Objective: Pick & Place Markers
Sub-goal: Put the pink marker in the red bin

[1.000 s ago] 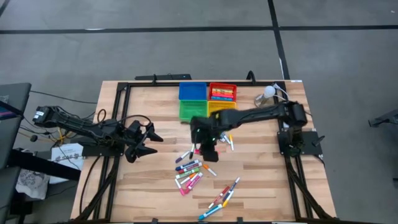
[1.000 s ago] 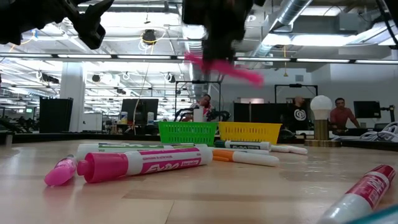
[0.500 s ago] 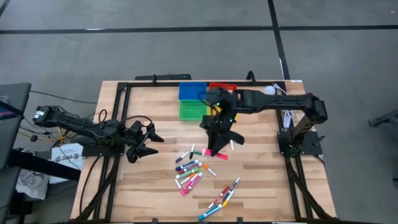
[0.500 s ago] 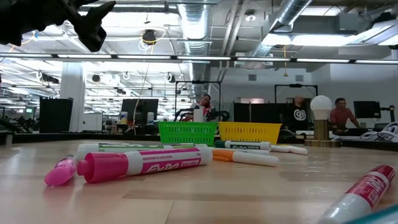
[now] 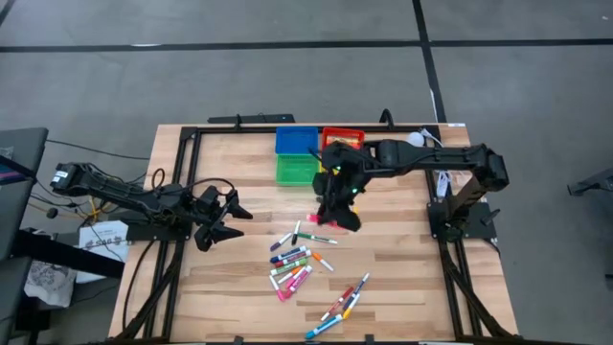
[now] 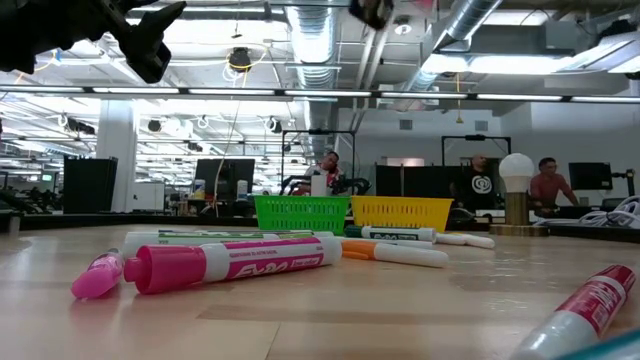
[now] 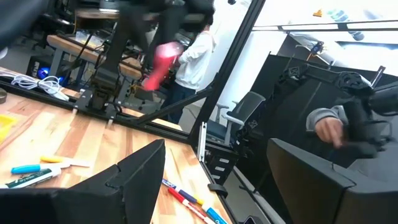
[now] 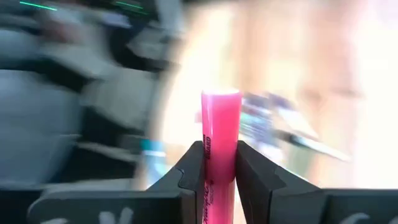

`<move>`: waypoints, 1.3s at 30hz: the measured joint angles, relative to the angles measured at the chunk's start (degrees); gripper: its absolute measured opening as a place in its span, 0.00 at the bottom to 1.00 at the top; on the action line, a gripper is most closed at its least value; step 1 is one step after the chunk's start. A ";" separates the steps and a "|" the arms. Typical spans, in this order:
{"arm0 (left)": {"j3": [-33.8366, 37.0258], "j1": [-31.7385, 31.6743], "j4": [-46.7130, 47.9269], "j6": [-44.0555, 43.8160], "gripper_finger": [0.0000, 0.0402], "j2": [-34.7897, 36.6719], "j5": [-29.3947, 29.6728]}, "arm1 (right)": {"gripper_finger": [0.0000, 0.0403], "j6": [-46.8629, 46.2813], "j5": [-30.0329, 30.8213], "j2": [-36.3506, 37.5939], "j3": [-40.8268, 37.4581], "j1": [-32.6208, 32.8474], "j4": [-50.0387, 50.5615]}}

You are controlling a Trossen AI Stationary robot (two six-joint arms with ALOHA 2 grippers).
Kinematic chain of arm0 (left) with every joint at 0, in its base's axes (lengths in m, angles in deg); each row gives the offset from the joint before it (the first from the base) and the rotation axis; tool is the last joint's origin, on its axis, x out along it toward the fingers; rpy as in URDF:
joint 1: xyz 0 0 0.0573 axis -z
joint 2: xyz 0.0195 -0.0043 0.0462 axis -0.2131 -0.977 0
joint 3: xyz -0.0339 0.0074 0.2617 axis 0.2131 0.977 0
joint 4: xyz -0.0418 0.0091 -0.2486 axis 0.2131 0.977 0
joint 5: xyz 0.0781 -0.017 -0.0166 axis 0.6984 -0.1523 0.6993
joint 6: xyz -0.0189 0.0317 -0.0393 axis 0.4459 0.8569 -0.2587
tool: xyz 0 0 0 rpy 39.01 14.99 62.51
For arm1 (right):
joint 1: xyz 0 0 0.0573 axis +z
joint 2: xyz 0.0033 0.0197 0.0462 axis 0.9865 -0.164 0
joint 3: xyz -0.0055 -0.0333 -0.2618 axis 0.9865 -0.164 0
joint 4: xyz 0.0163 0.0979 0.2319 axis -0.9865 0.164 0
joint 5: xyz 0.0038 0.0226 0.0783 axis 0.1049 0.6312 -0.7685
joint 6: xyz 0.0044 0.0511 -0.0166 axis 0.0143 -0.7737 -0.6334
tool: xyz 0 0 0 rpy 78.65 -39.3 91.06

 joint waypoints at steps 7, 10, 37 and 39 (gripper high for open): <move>0.00 0.00 0.00 0.00 0.70 0.00 0.00 | 0.14 1.48 33.30 -0.01 0.00 -0.04 5.32; 0.00 -0.02 0.00 0.00 0.70 0.00 0.00 | 0.14 2.99 45.58 -0.01 0.00 -0.31 5.29; 0.04 -4.56 -4.87 3.91 0.70 0.34 0.05 | 0.14 24.44 36.93 -10.56 -0.10 -28.91 -2.82; 0.07 -4.76 -4.67 3.97 0.70 0.52 -0.03 | 0.14 25.92 35.78 -12.88 -0.02 -30.44 -3.71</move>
